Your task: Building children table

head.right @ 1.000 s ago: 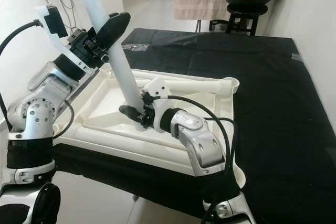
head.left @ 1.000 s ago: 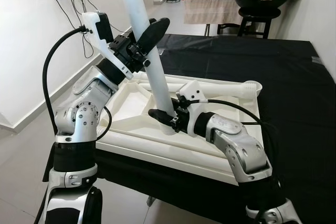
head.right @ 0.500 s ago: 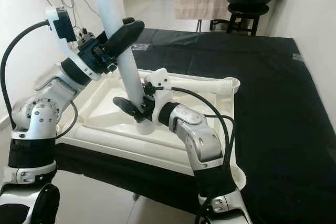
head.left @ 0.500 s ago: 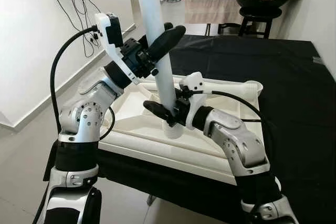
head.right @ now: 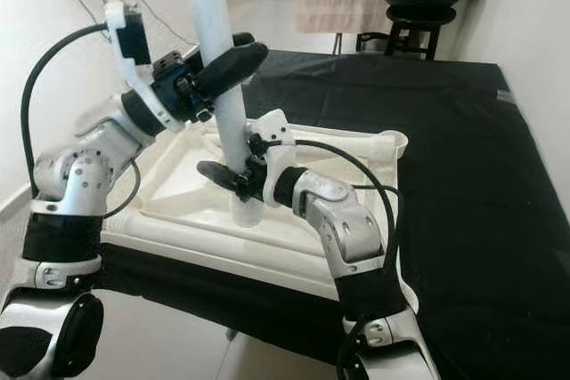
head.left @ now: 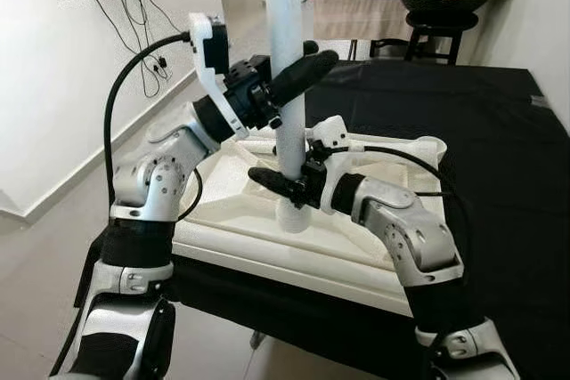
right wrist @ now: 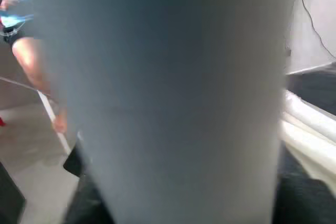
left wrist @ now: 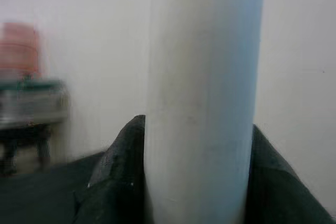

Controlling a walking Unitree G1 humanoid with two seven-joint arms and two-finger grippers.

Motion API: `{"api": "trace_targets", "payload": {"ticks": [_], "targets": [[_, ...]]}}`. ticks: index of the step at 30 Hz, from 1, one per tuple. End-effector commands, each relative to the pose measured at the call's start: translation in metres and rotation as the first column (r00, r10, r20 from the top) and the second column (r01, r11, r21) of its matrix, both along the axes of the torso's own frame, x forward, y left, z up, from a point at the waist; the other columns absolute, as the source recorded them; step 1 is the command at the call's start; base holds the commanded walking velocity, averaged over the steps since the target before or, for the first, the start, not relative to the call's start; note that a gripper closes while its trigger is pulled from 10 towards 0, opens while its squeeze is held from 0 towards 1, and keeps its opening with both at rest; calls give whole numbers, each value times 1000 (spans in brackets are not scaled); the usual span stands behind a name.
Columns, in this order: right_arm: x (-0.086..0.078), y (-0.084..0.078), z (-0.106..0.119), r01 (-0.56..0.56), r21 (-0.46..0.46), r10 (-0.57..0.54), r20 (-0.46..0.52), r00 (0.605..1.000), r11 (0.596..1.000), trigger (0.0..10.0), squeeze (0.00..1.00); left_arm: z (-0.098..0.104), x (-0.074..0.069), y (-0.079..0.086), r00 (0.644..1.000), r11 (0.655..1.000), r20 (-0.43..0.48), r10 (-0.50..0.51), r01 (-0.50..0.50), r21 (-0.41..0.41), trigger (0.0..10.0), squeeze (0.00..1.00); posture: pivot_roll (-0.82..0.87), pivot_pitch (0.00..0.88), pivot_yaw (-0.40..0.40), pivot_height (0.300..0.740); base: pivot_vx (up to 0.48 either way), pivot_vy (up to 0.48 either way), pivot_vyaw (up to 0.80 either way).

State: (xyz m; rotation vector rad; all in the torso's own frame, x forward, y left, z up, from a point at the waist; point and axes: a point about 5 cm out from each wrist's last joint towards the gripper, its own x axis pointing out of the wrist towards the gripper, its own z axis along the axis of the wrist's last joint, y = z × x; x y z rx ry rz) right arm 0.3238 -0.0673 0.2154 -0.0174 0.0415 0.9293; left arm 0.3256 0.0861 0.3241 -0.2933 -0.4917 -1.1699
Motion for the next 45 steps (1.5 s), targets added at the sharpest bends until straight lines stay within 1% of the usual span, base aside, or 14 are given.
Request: {"api": "trace_targets", "payload": {"ticks": [1, 10, 11, 12, 19, 23, 26, 28, 35, 36, 37, 38, 41, 45], "targets": [[0, 17, -3, -24, -5, 24, -34, 999, 1000, 0, 0, 6, -14, -31, 983, 983, 45, -180, 179, 27, 0, 0, -51, 0, 46, 740, 0, 0, 0], [4, 12, -4, 23, 1, -23, -47, 999, 1000, 0, 0, 6, -11, -34, 982, 983, 51, -181, 180, 21, 0, 0, -62, 0, 51, 740, 0, 0, 0], [4, 11, -4, 30, 3, -30, -48, 998, 1000, 0, 0, 4, -9, -34, 986, 987, 43, -159, 159, 16, 7725, 0, -64, 0, 52, 740, 0, 0, 0], [5, 9, -4, 45, 12, -44, -49, 998, 999, 0, 0, 2, -8, -32, 988, 988, 36, -152, 152, 8, 10000, 1000, -65, 0, 53, 740, 0, 0, 0], [13, -4, -1, 143, 60, -140, -44, 989, 988, 0, 0, 0, 1, -2, 999, 996, -12, -43, 41, -79, 10000, 1000, -77, 0, 51, 740, 0, 0, 0], [22, -24, 5, 256, 113, -254, -35, 967, 960, 0, 0, -8, 9, 40, 994, 991, -61, 89, -94, -99, 10000, 1000, -69, 0, 50, 740, 0, 0, 0], [28, -44, 9, 340, 153, -338, -39, 940, 928, 0, 0, -19, 8, 69, 978, 977, -97, 182, -191, -94, 10000, 1000, -58, 0, 42, 740, 0, 0, 0], [28, -44, 9, 340, 153, -338, -39, 940, 928, 0, 0, -19, 8, 69, 978, 977, -97, 182, -191, -94, 10000, 1000, -58, 0, 42, 740, 0, 0, 0], [32, -90, 14, 498, 199, -500, -47, 865, 844, 0, 0, -41, 0, 108, 923, 927, -182, 340, -361, -98, 10000, 1000, -51, 0, 39, 740, 0, 0, 0], [32, -101, 15, 541, 225, -544, -52, 837, 811, 2157, 0, -49, 0, 116, 891, 902, -217, 398, -423, -84, 10000, 1000, -48, 0, 43, 740, 0, 0, 0], [32, -101, 15, 541, 225, -544, -52, 837, 811, 2157, 0, -49, 0, 116, 891, 902, -217, 398, -423, -84, 10000, 1000, -48, 0, 43, 740, 0, 0, 0], [31, -113, 16, 588, 243, -595, -50, 802, 772, 10000, 0, -59, 0, 124, 848, 868, -246, 469, -495, -49, 10000, 0, -44, 0, 45, 740, 0, 0, 0], [23, -131, 18, 641, 280, -663, -22, 748, 715, 10000, 0, -88, -4, 131, 745, 791, -294, 599, -607, 73, 10000, 0, -38, 0, 43, 740, 0, 0, 0], [12, -130, 16, 604, 294, -631, -3, 776, 741, 10000, 0, -112, -12, 121, 706, 764, -304, 640, -625, 158, 10000, 0, -37, 10, 40, 740, 0, 0, 0]]}}
